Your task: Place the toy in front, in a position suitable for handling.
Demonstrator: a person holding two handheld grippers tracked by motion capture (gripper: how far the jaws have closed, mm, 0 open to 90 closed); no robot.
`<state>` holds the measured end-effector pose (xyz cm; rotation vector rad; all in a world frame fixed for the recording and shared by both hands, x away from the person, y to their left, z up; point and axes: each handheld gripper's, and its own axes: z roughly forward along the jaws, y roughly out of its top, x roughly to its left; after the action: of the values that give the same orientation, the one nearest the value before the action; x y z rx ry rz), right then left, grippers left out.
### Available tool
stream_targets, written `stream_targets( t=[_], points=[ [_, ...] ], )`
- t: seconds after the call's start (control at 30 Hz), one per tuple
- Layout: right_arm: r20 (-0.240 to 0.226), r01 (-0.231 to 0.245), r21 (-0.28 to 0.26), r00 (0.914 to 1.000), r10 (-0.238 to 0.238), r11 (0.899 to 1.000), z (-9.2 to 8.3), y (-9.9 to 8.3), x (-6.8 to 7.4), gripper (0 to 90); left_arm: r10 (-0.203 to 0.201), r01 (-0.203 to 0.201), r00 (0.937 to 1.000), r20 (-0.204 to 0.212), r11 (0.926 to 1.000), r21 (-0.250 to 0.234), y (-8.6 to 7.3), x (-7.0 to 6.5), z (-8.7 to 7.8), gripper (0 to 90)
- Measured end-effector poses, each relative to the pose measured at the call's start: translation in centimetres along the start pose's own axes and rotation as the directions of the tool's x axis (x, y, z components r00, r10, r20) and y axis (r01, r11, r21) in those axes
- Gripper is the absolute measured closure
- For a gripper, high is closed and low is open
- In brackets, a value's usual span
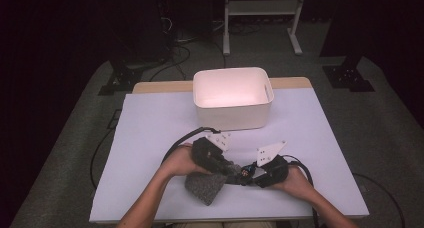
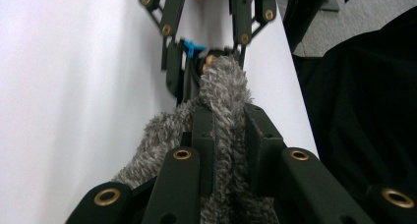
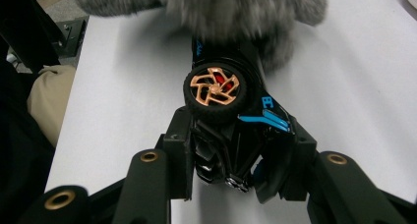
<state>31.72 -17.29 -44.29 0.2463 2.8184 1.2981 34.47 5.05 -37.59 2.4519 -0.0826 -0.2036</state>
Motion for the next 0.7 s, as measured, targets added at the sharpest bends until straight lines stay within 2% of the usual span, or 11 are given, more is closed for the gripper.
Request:
stream_targets(
  t=[0.13,0.2,0.27,0.33,0.43,0.6,0.67,0.7],
  points=[
    [-0.002,-0.004,-0.008,1.0,0.004,1.0,0.2,0.0,0.1,57.0,0.029,-0.029,0.9994,0.016,0.9995,0.015,1.9,0.5,1.3,77.4],
    [0.002,-0.005,-0.009,1.0,0.005,1.0,0.2,0.0,0.1,57.0,0.031,-0.031,0.9993,0.023,0.9994,0.012,2.6,0.6,1.8,77.4],
    [0.0,-0.005,-0.015,1.0,0.005,1.0,0.2,0.0,0.1,57.0,0.055,-0.056,0.9981,0.028,0.9977,0.037,3.5,0.8,2.5,77.5],
    [0.002,-0.002,-0.015,1.0,0.002,1.0,0.2,0.0,0.1,57.0,0.057,-0.059,0.9979,0.03,0.9975,0.04,3.8,0.9,2.7,77.5],
    [0.004,-0.003,-0.019,1.0,0.003,1.0,0.3,-0.1,0.2,57.0,0.054,-0.055,0.9981,0.031,0.9979,0.035,3.6,0.9,2.6,77.7],
    [0.003,-0.004,-0.02,1.0,0.004,1.0,0.2,-0.1,0.1,57.1,0.073,-0.073,0.9973,0.007,0.9958,0.056,3.2,0.6,2.1,77.6],
    [0.008,0.0,-0.019,1.0,0.001,1.0,0.2,-0.1,0.1,57.1,0.067,-0.067,0.9978,-0.004,0.9966,0.049,2.6,0.4,1.6,77.6],
    [0.01,0.001,-0.016,0.9999,0.0,1.0,0.2,-0.1,0.2,57.0,0.038,-0.037,0.999,-0.021,0.9983,0.044,1.8,0.3,1.1,77.5]
  ],
)
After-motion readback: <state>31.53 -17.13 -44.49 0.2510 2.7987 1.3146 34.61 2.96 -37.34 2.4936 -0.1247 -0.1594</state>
